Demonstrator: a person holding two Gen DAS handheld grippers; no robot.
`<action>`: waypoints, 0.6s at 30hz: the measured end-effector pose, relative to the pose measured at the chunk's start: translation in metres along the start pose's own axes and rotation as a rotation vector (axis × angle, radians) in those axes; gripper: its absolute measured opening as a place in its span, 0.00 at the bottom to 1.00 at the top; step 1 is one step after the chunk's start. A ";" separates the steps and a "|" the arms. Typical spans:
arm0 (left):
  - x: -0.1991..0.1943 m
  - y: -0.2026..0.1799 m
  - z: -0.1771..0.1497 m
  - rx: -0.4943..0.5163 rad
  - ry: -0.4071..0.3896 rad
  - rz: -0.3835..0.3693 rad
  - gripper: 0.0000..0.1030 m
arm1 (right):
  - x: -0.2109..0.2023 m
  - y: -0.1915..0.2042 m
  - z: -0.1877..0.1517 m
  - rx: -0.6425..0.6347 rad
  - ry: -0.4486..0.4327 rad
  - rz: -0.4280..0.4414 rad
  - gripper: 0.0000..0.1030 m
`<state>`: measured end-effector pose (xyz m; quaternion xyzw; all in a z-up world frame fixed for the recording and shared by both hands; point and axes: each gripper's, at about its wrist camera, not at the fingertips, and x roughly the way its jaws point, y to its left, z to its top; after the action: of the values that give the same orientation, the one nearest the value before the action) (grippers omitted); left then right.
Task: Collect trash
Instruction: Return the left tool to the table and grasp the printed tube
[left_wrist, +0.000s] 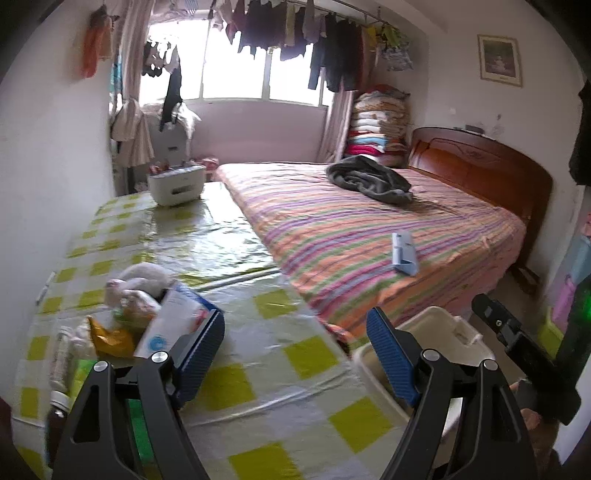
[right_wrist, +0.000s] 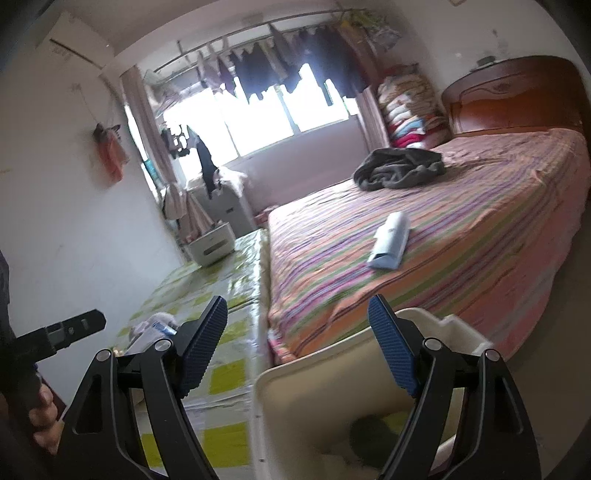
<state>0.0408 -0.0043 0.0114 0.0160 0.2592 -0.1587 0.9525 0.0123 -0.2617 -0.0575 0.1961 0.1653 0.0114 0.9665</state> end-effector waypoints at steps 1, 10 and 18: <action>-0.002 0.005 0.000 0.004 -0.004 0.027 0.75 | 0.003 0.005 -0.001 -0.006 0.007 0.010 0.75; -0.012 0.065 -0.005 -0.061 0.014 0.143 0.75 | 0.026 0.058 -0.016 -0.065 0.079 0.111 0.75; -0.023 0.146 -0.014 -0.152 0.055 0.304 0.75 | 0.044 0.112 -0.035 -0.132 0.151 0.210 0.75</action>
<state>0.0609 0.1421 0.0035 -0.0128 0.2910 0.0077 0.9566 0.0473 -0.1410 -0.0591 0.1469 0.2149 0.1380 0.9556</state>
